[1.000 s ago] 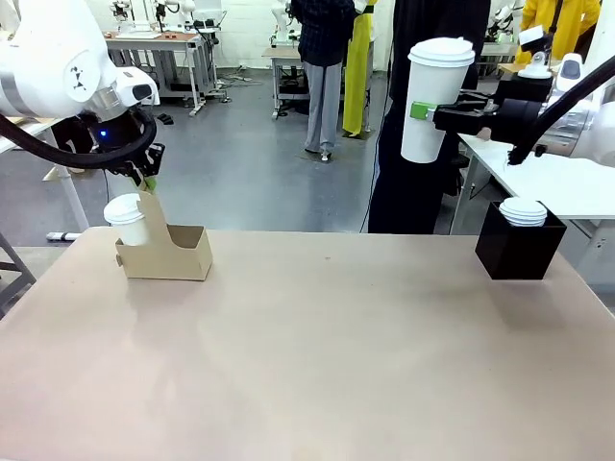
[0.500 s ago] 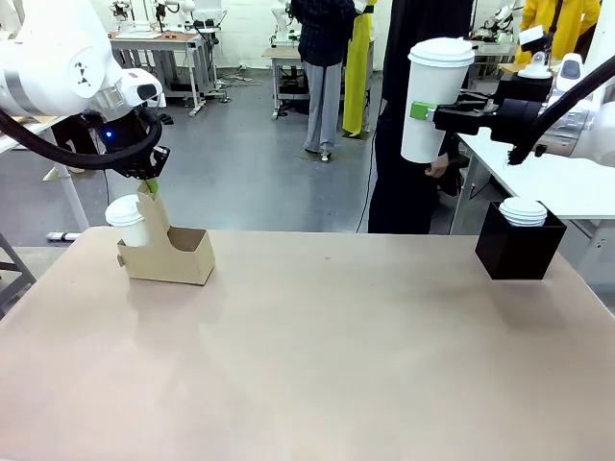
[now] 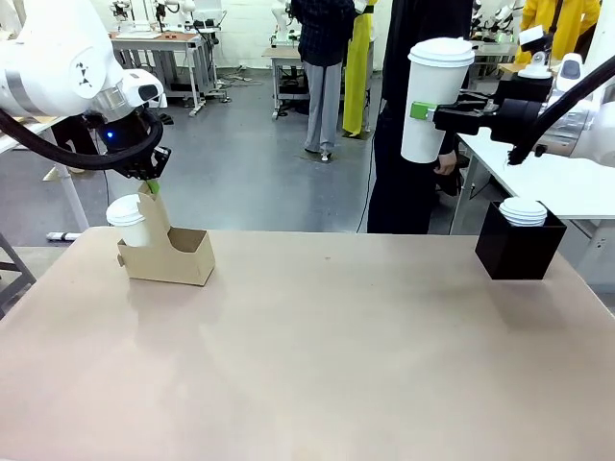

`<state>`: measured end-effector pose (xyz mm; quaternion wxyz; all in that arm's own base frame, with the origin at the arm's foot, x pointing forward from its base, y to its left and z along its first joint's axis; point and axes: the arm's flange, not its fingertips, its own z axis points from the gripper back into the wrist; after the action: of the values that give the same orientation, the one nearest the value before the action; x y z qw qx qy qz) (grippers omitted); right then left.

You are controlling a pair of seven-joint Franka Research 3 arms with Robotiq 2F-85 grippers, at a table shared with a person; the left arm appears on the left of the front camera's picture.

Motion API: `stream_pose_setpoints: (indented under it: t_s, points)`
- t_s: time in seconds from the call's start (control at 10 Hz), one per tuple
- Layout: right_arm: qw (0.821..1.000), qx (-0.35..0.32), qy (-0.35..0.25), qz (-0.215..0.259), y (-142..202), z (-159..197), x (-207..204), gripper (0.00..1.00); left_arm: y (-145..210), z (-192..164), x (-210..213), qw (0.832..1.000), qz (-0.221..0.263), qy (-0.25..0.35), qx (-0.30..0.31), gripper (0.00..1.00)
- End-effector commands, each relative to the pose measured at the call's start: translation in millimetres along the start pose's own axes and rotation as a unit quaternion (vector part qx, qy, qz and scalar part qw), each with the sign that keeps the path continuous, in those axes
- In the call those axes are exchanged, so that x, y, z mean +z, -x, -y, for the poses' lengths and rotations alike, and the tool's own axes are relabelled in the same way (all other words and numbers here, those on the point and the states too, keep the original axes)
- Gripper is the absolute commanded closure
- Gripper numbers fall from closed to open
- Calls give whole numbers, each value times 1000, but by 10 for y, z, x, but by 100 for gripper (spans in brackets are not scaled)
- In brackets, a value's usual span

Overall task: Pour a drink into a cup and package it in a carrier.
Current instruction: Position the Cup Carrier in the center of the table.

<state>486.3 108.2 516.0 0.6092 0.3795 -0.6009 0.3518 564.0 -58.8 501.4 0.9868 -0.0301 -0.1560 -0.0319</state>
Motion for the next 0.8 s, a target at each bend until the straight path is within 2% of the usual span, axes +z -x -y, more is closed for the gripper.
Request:
stream_pose_setpoints:
  t_s: [0.0, 0.3, 0.7]
  points:
    - [1000, 11, 1, 2, -15, -17, -15, 20, 22, 63, 183, 1000, 8, 7, 15, 98]
    - [1000, 11, 1, 2, -15, -17, -15, 20, 127, 535, 653, 999, 36, 5, 39, 98]
    - [1000, 11, 1, 2, -15, -17, -15, 20, 636, 1474, 1172, 996, 11, -12, 83, 98]
